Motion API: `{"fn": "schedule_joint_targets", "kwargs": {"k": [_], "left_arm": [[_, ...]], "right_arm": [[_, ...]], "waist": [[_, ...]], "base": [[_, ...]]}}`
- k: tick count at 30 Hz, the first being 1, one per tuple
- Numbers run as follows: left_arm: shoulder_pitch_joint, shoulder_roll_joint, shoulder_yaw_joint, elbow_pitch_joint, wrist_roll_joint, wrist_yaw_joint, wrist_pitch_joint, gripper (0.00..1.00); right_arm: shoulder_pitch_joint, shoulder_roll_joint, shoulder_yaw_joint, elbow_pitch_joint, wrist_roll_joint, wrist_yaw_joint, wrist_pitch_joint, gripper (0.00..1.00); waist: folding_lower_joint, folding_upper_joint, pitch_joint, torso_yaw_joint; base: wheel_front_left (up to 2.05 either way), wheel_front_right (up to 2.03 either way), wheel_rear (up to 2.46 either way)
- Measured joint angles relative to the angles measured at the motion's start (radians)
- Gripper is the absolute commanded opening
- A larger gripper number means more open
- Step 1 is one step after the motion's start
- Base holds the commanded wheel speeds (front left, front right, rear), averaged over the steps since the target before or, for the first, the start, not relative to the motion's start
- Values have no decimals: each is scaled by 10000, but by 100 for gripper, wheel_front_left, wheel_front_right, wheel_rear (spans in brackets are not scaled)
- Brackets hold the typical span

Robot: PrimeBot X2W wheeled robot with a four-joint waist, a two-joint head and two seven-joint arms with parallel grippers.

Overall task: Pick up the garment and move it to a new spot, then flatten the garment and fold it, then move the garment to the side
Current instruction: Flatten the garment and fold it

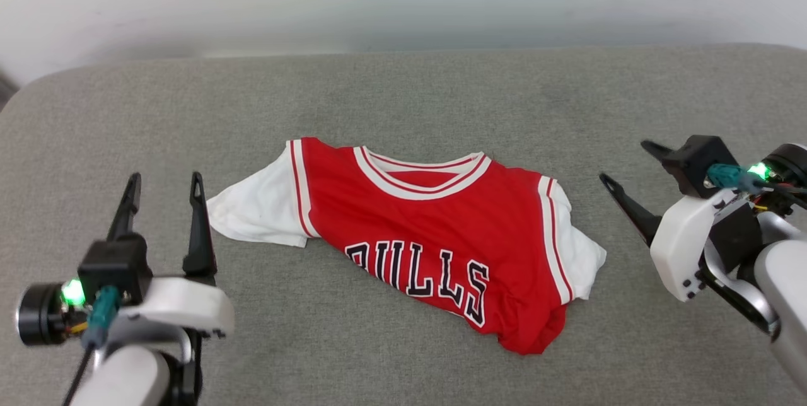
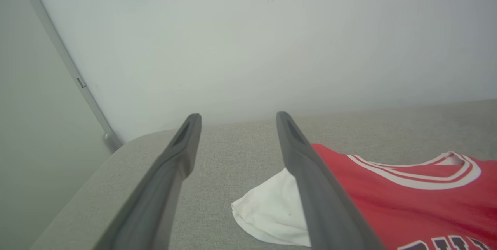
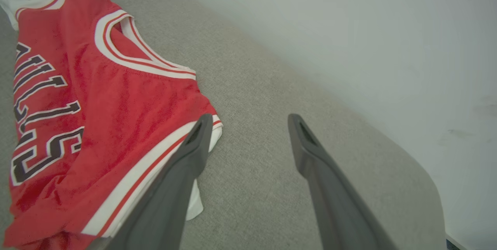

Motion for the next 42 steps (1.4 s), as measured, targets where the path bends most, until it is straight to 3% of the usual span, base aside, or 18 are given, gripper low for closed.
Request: {"fn": "schedule_joint_targets", "kwargs": {"k": [5, 11, 18, 24, 25, 26, 30, 33, 42], "left_arm": [[1264, -1108, 1039, -454, 1152, -146, -2, 100], [2008, -2520, 1983, -698, 2251, -614, -2, 100], [2162, -3638, 2704, -548, 3204, -1547, 0, 100], [2159, -4209, 3306, -359, 3730, -2169, 0, 100], [2162, -4270, 3419, -357, 3806, -2253, 0, 100], [2176, -4322, 3513, -349, 3883, -2336, 0, 100], [2386, -4589, 3847, -280, 4071, -2665, 0, 100], [2554, -4759, 4052, -274, 4259, -2826, 0, 100], [2893, -5166, 4435, -322, 4619, -3233, -2, 100]], "right_arm": [[-794, -1220, 1797, -247, 2136, 0, 2370, 100], [-1801, -1814, 3306, -336, 3691, 0, 4238, 100], [-2211, -1298, 4293, 1168, 4303, 0, 4366, 100], [-2166, -1009, 4899, 1856, 4514, -21, 3572, 100], [-2177, -976, 4972, 1919, 4495, -21, 3279, 43], [-2210, -957, 5066, 1971, 4405, -19, 2980, 0], [-2474, -949, 5122, 2103, 4144, 6, 1981, 0], [-2933, -1415, 4792, 1960, 3858, 4, 1429, 0], [-2600, -2702, 3568, 1269, 3714, 2, 1294, 0]], "waist": [[0, 0, 225, 177], [0, 0, 647, 418], [1, 0, 1179, 754], [0, 0, 1350, 851], [0, 0, 1333, 804], [0, 0, 1306, 750], [1, 0, 1046, 544], [1, 0, 792, 376], [1, 0, 393, -32]], "base": [[0, 0, 0], [0, 0, 0], [0, 0, 0], [0, 0, 0], [0, 0, 0], [0, 0, 0], [0, 0, 0], [0, 0, 0], [0, 0, 0]]}}
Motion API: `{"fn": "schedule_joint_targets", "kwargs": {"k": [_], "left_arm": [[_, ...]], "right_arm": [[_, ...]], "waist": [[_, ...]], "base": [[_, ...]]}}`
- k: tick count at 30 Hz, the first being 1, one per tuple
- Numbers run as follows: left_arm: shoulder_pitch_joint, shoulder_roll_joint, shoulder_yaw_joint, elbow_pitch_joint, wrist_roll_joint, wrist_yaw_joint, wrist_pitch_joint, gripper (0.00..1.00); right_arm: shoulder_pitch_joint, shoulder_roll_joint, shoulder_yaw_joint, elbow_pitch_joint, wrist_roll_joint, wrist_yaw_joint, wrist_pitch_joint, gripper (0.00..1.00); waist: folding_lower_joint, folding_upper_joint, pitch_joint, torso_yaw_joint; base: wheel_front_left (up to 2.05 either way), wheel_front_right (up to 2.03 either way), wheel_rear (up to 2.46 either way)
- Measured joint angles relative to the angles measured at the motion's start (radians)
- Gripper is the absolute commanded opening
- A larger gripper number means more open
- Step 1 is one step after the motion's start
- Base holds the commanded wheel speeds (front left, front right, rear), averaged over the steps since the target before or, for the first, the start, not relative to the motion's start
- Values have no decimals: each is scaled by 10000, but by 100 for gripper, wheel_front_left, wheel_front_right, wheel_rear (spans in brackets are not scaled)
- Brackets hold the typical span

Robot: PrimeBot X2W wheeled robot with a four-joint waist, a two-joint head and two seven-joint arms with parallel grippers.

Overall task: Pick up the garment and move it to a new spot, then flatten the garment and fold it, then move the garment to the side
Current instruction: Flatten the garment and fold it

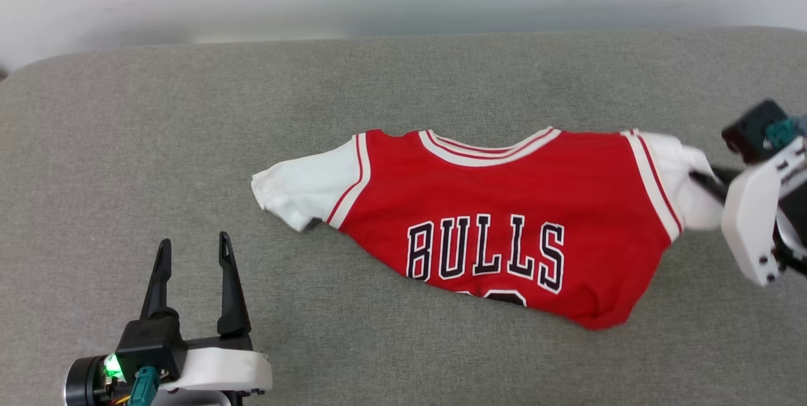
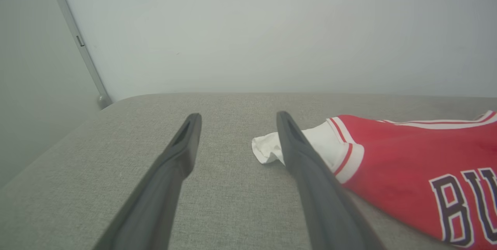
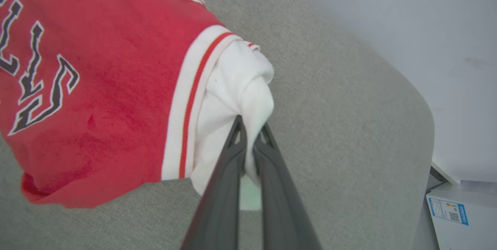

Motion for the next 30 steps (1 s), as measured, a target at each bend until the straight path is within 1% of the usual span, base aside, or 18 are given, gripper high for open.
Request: {"fn": "schedule_joint_targets", "kwargs": {"k": [2, 5, 9, 13, 14, 15, 16, 20, 22, 25, 30], "left_arm": [[30, -36, 71, 0, 40, -77, 0, 100], [24, -150, 104, 21, 125, -209, 2, 100], [-28, -236, 146, 119, 215, -364, 0, 100], [-100, -276, 251, 280, 299, -477, 0, 100], [-105, -284, 295, 307, 311, -495, 0, 100], [-106, -290, 328, 360, 336, -510, 0, 100], [-107, -288, 337, 410, 382, -556, 0, 100], [-192, -211, 405, 600, 477, -706, 0, 100], [-278, -132, 460, 713, 483, -782, 0, 100], [-588, 65, 541, 915, 483, -953, 0, 100], [-1259, 500, 564, 1469, 479, -1350, 6, 100]], "right_arm": [[613, -27, -196, 128, 153, 0, 184, 0], [1469, 82, -391, 725, 343, 0, 301, 0], [2429, 594, -508, 1668, 635, -2, 263, 0], [2736, 988, -815, 2130, 842, -23, -222, 0], [2817, 1076, -918, 2197, 897, -23, -399, 23], [2855, 1126, -1007, 2263, 846, -23, -656, 80], [2894, 1168, -1078, 2337, 683, -21, -917, 100], [3064, 1409, -1733, 2311, 326, 0, -1946, 100], [3052, 1415, -2326, 2286, -192, -2, -2631, 100], [3073, 1641, -3381, 2222, -1131, -2, -3703, 100], [3537, 2734, -5356, 1615, -2832, 0, -5264, 100]], "waist": [[0, 0, 54, -28], [0, 0, 159, -45], [0, 0, 253, -3], [0, 0, 175, 17], [0, 0, 130, 2], [0, 0, 77, -17], [0, 0, 19, -34], [0, 0, -247, -130], [0, 0, -361, -191], [0, 0, -483, -294], [0, 0, -584, -420]], "base": [[0, 0, 0], [0, 0, 0], [0, 0, 0], [0, 0, 0], [0, 0, 0], [0, 0, 0], [0, 0, 0], [0, 0, 0], [0, 0, 0], [0, 0, 0], [0, 0, 0]]}}
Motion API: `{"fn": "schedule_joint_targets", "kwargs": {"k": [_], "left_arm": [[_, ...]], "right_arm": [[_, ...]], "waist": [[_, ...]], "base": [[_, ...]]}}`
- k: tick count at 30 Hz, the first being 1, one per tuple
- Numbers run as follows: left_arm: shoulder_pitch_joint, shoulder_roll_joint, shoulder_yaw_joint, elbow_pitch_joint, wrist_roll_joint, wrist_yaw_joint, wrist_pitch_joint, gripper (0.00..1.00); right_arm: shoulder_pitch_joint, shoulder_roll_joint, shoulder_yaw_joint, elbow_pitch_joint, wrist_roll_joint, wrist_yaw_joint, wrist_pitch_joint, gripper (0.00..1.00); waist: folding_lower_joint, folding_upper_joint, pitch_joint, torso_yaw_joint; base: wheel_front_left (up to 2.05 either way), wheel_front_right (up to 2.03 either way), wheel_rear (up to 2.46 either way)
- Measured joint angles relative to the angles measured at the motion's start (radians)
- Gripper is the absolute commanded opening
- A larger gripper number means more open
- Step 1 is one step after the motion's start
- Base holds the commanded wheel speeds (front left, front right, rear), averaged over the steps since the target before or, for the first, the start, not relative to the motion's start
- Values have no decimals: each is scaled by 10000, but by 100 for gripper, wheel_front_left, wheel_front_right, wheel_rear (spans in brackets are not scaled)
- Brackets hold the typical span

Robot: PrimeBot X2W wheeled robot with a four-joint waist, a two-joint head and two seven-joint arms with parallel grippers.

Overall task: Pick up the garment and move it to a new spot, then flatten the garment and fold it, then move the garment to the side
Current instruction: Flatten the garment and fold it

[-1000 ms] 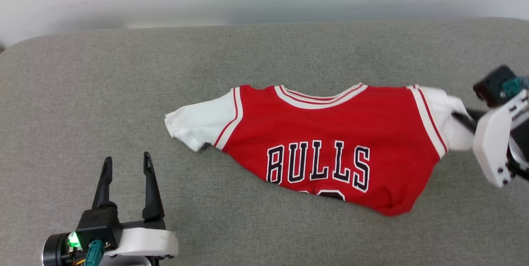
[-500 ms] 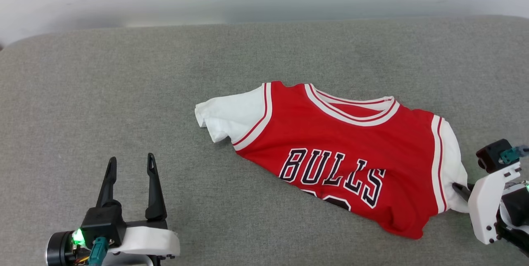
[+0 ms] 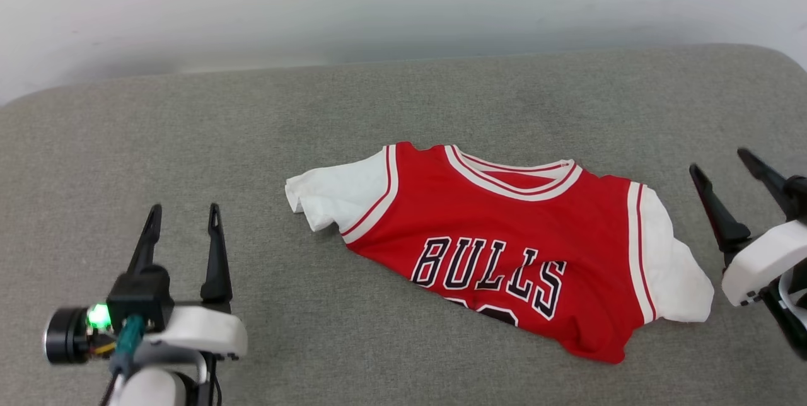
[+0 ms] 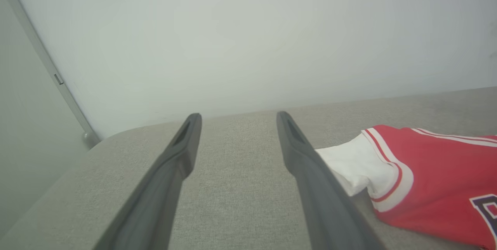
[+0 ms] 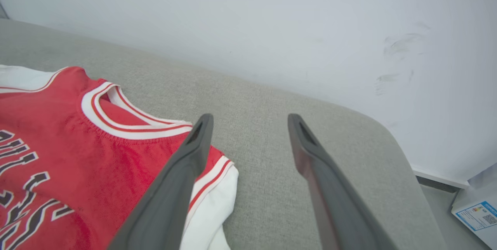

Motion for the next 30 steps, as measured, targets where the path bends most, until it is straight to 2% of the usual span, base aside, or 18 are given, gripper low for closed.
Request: {"fn": "schedule_joint_targets", "kwargs": {"k": [6, 9, 14, 20, 30], "left_arm": [[-1426, 656, -127, 828, -35, -640, 665, 100], [-2227, 949, -165, 1183, -128, -955, 1120, 100], [-3780, 1536, -456, 1868, -272, -1480, 2038, 100], [-5501, 2263, -1354, 2445, -1055, -1814, 3990, 100], [-8054, 4312, -5106, 2456, -4803, -1856, 8247, 100]], "right_arm": [[1047, 1806, -2266, -1670, -2004, -2, -794, 100], [1603, 2679, -2922, -2690, -2608, -2, -892, 100], [2326, 3693, -3638, -4059, -3154, -2, -943, 100], [2942, 4316, -3847, -5016, -3492, -2, -965, 100], [2958, 4477, -3705, -5333, -3622, -2, -965, 100]], "waist": [[0, 0, 113, -124], [1, 0, 243, -186], [1, 0, 512, -292], [1, 0, 864, -445], [1, 0, 1585, -769]], "base": [[0, 0, 0], [0, 0, 0], [0, 0, 0], [0, 0, 0], [0, 0, 0]]}}
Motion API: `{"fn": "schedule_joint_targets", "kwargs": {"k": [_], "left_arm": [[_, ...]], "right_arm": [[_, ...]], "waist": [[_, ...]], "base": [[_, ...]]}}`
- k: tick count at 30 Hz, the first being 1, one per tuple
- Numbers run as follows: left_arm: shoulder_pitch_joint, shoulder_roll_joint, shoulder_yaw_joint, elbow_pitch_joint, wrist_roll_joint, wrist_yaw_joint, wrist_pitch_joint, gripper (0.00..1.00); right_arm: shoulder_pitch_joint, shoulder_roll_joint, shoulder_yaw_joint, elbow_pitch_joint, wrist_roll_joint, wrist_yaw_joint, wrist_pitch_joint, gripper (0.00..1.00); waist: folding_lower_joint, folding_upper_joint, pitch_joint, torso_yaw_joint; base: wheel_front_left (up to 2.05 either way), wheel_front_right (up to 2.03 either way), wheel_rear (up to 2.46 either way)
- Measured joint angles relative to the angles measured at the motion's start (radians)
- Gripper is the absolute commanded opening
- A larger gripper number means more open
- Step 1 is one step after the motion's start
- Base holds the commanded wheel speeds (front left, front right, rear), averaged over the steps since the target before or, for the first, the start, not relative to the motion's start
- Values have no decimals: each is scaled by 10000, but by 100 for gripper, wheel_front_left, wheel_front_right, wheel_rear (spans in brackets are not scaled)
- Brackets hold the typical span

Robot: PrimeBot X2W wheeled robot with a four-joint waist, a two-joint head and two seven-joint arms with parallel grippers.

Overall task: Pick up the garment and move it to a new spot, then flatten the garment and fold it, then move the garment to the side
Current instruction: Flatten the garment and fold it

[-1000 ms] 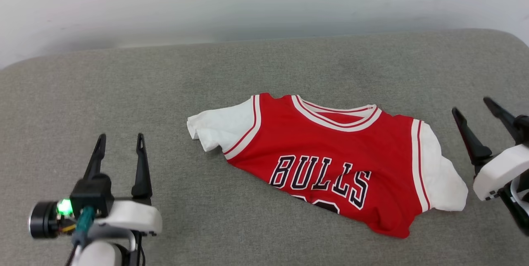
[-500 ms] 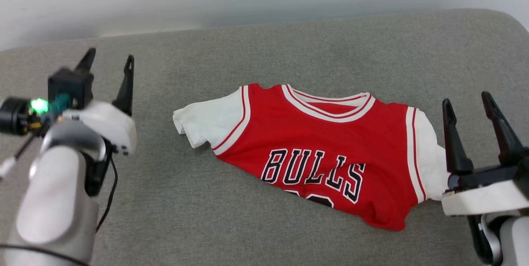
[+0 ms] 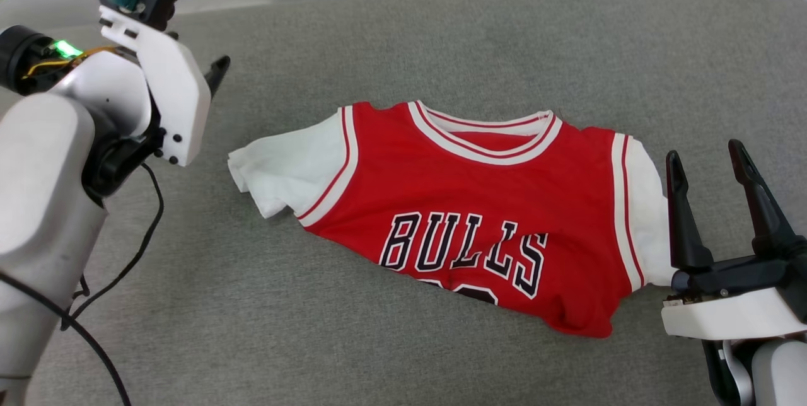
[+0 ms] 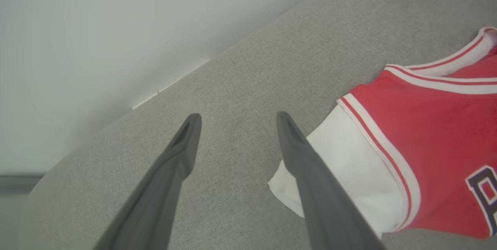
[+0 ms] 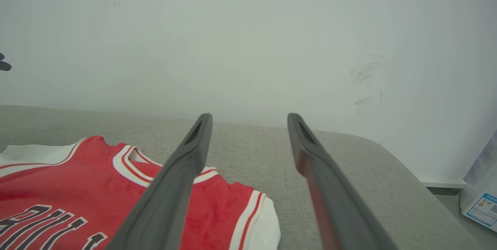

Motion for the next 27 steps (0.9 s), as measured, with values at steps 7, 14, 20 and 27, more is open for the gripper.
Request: {"fn": "schedule_joint_targets", "kwargs": {"k": [7, 14, 20, 27], "left_arm": [[-1167, 736, -1871, 132, -2006, 0, 2247, 100], [-1827, 995, -3469, 560, -2926, 0, 3747, 100], [-1938, 1227, -4541, 940, -3329, 0, 4284, 100], [-2118, 1350, -5208, 963, -3776, 2, 3781, 0]], "right_arm": [[-273, 6, 199, -163, -61, 0, 0, 100], [-622, 17, 407, -178, -136, 0, 0, 100], [-818, 48, 570, -157, -161, 0, 0, 100], [-1016, 67, 560, 56, -192, 0, 0, 100]], "waist": [[0, 0, 586, -189], [0, 0, 1139, -410], [0, 0, 1428, -576], [0, 0, 1504, -553]], "base": [[0, 0, 0], [0, 0, 0], [0, 0, 0], [0, 0, 0]]}}
